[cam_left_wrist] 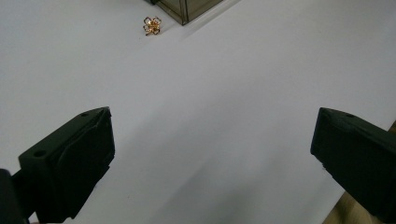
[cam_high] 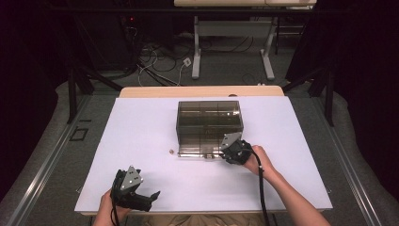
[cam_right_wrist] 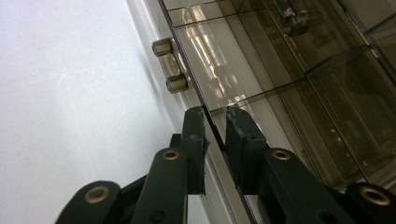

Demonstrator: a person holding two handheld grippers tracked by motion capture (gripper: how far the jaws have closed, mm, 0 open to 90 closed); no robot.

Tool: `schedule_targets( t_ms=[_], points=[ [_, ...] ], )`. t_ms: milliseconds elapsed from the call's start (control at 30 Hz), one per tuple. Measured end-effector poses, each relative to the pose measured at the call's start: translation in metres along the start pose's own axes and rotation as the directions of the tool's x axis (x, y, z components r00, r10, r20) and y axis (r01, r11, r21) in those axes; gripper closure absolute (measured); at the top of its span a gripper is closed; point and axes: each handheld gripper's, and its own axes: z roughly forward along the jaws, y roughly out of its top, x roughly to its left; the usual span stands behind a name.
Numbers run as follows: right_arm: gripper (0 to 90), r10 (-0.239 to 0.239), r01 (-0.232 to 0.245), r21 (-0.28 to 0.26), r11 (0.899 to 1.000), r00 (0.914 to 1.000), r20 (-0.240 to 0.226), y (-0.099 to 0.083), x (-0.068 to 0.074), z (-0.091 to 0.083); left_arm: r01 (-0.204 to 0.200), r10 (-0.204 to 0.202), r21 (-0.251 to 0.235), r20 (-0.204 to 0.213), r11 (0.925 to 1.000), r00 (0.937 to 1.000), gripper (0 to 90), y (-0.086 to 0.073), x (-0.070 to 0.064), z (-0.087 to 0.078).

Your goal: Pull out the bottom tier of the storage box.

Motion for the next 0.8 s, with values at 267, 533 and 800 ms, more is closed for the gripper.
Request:
schedule_targets(
  t_ms=[267, 533, 800],
  points=[
    [78.5, -0.014, 0.014, 0.0, 1.0, 0.9998, -0.014, -0.0006, 0.0002, -0.0008, 0.0, 0.0, 0.002, 0.002, 1.0, 1.0, 0.0, 0.0, -0.0001, 0.0004],
    [80.0, -0.032, 0.032, -0.002, 0.999, 0.9991, -0.026, -0.0012, -0.0002, -0.0028, 0.0, 0.0, 0.004, 0.002, 1.0, 1.0, 0.0, 0.0001, 0.0, 0.0007],
    [80.1, -0.038, 0.038, 0.002, 0.999, 0.9989, -0.029, -0.0034, -0.0017, -0.0046, -0.001, 0.001, 0.005, 0.0, 1.0, 1.0, 0.0, 0.0003, -0.0002, 0.001]
  ],
)
